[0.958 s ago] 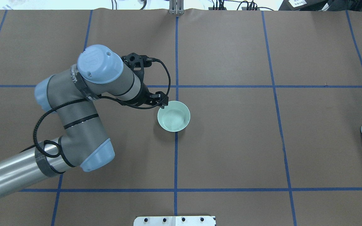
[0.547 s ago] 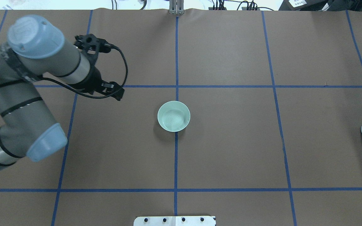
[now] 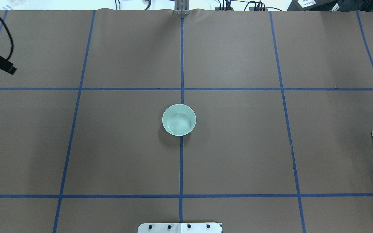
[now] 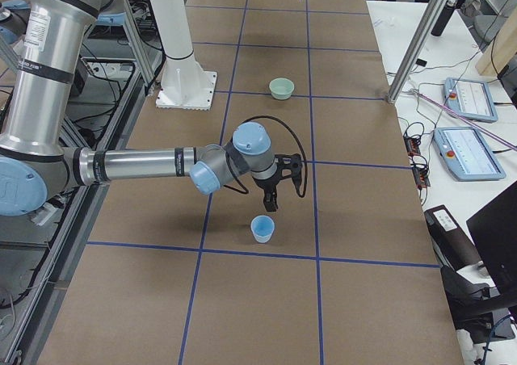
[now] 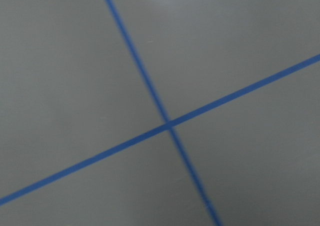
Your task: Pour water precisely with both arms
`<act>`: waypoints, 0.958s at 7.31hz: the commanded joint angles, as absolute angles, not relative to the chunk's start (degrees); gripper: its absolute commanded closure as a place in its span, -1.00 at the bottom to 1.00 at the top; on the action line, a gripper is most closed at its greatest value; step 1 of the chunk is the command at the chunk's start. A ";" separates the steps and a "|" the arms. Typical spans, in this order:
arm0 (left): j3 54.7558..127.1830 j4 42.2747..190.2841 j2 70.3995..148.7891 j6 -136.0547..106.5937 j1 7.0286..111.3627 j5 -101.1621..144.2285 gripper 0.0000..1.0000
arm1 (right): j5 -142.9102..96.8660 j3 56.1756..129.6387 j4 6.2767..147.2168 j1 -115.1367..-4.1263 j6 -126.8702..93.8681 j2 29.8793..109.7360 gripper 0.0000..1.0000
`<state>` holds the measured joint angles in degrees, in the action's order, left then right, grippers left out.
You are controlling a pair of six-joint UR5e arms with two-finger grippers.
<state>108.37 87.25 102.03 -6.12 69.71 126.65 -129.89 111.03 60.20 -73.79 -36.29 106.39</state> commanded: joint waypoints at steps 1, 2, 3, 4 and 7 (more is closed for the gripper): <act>101.37 87.19 100.81 7.60 78.46 129.28 -1.00 | -118.88 117.05 59.59 -62.89 -53.54 107.31 -1.00; 99.95 87.62 100.81 8.26 79.44 129.29 -1.00 | -114.91 118.98 59.59 -60.14 -56.31 108.79 -1.00; 99.32 88.15 99.24 8.17 80.50 129.20 -1.00 | -111.48 120.13 59.59 -58.03 -59.12 109.85 -1.00; 98.97 88.42 97.40 7.65 82.16 128.76 -1.00 | -106.83 120.49 58.20 -55.05 -61.59 111.78 -1.00; 98.00 88.59 97.03 7.73 83.32 128.85 -1.00 | -91.12 120.50 53.53 -44.51 -74.04 117.15 -1.00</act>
